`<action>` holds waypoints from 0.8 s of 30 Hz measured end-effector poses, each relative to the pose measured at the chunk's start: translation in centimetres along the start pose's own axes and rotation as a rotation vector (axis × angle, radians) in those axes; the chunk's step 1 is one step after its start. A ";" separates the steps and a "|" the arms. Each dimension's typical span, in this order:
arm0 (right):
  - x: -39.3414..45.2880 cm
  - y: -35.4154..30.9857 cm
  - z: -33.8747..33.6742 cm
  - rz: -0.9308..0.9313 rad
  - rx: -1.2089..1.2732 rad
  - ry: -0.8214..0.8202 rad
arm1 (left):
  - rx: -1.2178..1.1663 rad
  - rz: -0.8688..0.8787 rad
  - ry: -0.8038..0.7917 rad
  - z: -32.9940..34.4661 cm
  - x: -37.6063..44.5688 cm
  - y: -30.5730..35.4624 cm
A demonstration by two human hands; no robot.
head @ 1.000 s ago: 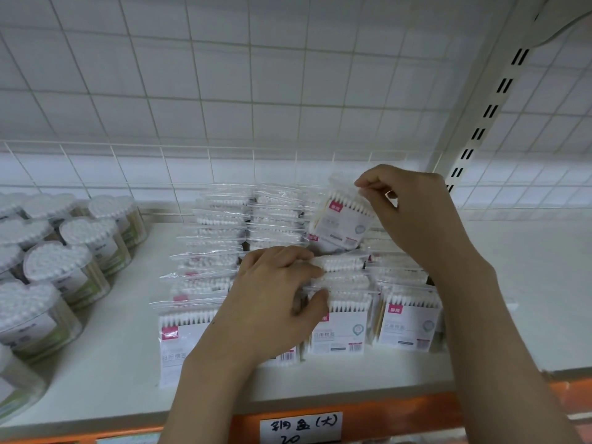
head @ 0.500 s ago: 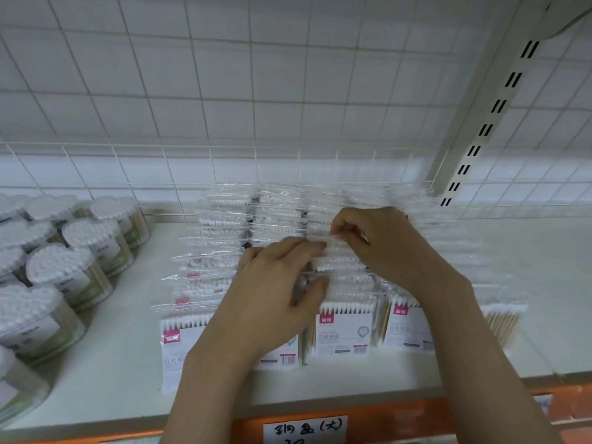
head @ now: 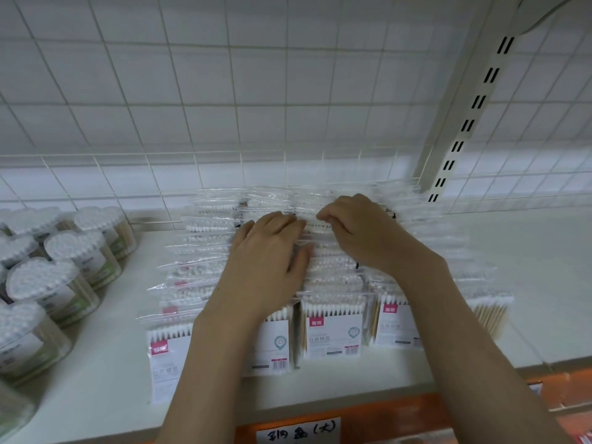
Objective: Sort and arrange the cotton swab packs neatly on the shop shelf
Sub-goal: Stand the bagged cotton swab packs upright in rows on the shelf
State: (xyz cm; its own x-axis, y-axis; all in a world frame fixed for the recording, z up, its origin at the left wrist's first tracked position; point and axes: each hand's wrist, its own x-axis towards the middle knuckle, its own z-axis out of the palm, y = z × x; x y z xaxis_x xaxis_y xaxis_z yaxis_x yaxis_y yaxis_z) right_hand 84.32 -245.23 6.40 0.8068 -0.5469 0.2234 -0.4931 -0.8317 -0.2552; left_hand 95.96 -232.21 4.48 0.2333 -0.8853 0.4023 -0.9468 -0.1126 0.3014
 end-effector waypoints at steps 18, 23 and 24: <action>1.8 0.8 -0.8 -0.007 -0.043 0.092 | 0.000 -0.031 -0.056 1.0 1.3 0.0; 2.8 1.1 -0.3 0.027 -0.096 0.015 | -0.010 -0.030 -0.055 0.9 1.2 -0.1; 2.9 1.1 -0.2 0.036 -0.105 0.003 | -0.014 -0.028 -0.053 0.9 1.2 -0.1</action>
State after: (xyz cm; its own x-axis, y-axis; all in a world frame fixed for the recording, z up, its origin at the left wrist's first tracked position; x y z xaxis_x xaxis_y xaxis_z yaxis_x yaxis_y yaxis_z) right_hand 86.06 -247.80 6.93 0.7872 -0.5767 0.2186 -0.5533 -0.8169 -0.1628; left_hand 96.12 -233.64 4.14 0.2473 -0.9047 0.3468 -0.9367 -0.1317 0.3244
